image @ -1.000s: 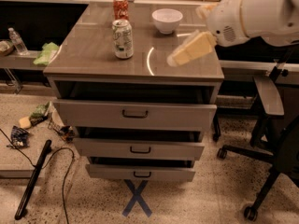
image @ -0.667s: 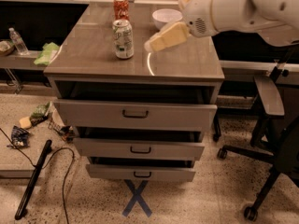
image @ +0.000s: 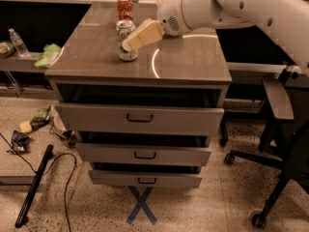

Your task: Place 7up can into white bowl

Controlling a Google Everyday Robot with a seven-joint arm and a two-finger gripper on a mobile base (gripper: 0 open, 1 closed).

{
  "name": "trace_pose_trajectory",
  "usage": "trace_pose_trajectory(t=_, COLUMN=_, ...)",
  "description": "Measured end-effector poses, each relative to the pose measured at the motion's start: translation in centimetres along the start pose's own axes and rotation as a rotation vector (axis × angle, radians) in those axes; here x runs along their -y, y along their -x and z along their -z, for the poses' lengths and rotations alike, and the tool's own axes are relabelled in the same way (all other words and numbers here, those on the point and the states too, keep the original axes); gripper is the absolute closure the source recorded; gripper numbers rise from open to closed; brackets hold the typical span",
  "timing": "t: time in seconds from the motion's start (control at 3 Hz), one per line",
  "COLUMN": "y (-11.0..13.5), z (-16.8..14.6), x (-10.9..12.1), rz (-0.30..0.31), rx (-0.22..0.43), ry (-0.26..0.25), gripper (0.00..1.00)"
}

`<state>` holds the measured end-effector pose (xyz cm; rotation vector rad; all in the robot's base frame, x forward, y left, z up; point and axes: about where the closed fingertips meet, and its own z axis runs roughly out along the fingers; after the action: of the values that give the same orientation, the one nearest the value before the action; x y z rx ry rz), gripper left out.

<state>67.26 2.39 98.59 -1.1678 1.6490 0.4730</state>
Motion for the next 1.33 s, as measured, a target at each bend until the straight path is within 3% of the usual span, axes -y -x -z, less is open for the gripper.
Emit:
trace_pose_trajectory(t=0.33, y=-1.8, z=-2.2, x=1.1, rz=-0.029, rx=0.006, ry=-0.052, gripper=0.0)
trace_pose_trajectory(t=1.0, y=-5.5, z=-11.2, x=5.8, rz=-0.161, rx=0.038, ry=-0.097, gripper=0.02)
trace_pose_trajectory(t=1.33, y=-5.9, z=-14.6, x=7.5, rz=-0.19, rx=0.053, ry=-0.09, gripper=0.32)
